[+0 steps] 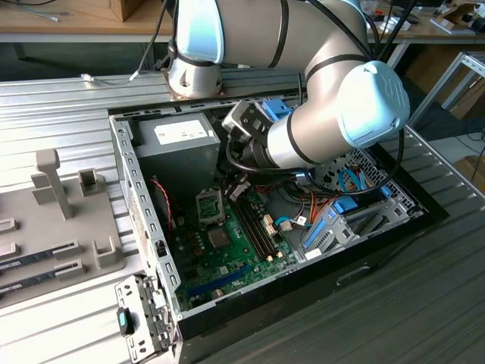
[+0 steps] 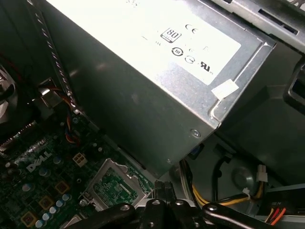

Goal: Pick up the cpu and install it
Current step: 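Close the cpu cover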

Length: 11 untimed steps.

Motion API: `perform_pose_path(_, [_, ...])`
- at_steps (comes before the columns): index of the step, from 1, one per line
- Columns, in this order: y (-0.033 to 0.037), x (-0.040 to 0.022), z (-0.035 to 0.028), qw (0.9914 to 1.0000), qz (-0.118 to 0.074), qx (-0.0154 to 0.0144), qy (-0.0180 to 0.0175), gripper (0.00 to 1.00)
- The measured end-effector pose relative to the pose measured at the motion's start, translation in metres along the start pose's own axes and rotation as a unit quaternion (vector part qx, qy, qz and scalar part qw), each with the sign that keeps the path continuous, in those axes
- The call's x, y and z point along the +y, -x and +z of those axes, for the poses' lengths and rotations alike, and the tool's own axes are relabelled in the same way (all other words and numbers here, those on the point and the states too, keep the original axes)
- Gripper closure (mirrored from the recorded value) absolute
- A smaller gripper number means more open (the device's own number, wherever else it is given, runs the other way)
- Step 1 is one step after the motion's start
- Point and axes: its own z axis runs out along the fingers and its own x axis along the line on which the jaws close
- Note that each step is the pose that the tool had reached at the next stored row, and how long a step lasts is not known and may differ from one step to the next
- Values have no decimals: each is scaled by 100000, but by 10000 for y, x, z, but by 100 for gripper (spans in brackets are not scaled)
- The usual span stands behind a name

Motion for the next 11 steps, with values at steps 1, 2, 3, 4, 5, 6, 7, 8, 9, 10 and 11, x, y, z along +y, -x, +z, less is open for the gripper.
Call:
perform_pose_path(1, [1, 3, -6, 100000, -12, -28, 33, 89])
perform_pose_path(2, [1, 4, -11, 100000, -28, -75, 86, 89])
perform_pose_path(3, [-1, 3, -15, 100000, -60, -151, 187, 89])
perform_pose_path(4, [-5, -1, -20, 99999, -89, -223, 273, 89])
perform_pose_path(5, [-13, -8, -26, 99999, -114, -303, 370, 89])
perform_pose_path(6, [-25, -19, -34, 99998, -141, -408, 484, 89])
perform_pose_path(7, [-37, -30, -44, 99997, -162, -461, 552, 89])
perform_pose_path(8, [-46, -39, -50, 99997, -176, -501, 605, 89])
perform_pose_path(9, [-52, -44, -54, 99996, -185, -540, 647, 89])
perform_pose_path(10, [-52, -50, -54, 99996, -183, -550, 727, 89])
perform_pose_path(11, [-47, -60, -46, 99995, -147, -528, 848, 89])
